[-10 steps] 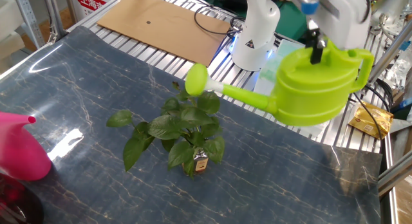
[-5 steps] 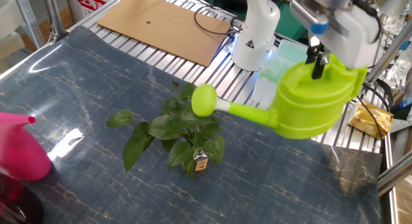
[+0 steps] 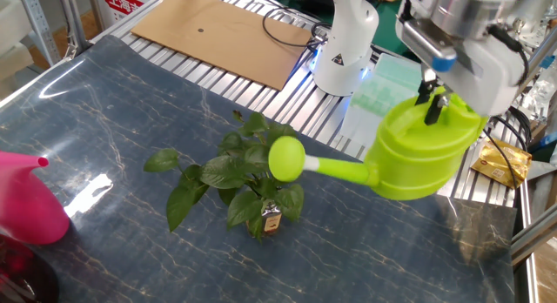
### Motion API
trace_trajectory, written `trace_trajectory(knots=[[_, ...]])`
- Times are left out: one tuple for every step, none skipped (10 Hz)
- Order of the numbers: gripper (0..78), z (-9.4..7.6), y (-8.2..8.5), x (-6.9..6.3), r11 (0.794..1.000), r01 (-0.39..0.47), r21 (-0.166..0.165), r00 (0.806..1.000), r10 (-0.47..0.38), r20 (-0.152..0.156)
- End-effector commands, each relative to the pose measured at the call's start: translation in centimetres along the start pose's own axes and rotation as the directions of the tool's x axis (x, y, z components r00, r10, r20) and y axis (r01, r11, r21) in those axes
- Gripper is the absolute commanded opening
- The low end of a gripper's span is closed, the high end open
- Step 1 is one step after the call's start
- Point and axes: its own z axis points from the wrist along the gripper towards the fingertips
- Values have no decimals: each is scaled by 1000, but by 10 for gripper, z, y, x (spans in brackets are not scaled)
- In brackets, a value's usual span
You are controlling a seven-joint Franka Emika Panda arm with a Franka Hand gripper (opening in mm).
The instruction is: Water the plant
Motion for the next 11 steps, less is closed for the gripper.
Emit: trace_trajectory(knots=[[12,11,6,3,999,46,8,999,-46,17],[12,13,8,4,999,52,8,998,-52,17],[12,16,9,4,999,50,10,998,-50,23],[12,18,10,4,998,54,13,998,-55,26],[12,20,10,4,998,55,16,998,-55,27],[12,21,10,3,998,54,17,998,-54,26],[12,24,10,3,998,54,16,998,-54,24],[12,25,10,2,998,53,15,998,-53,23],[12,27,9,4,998,58,16,998,-59,26],[12,27,9,4,998,55,20,998,-56,28],[12,27,9,5,998,55,20,998,-55,26]])
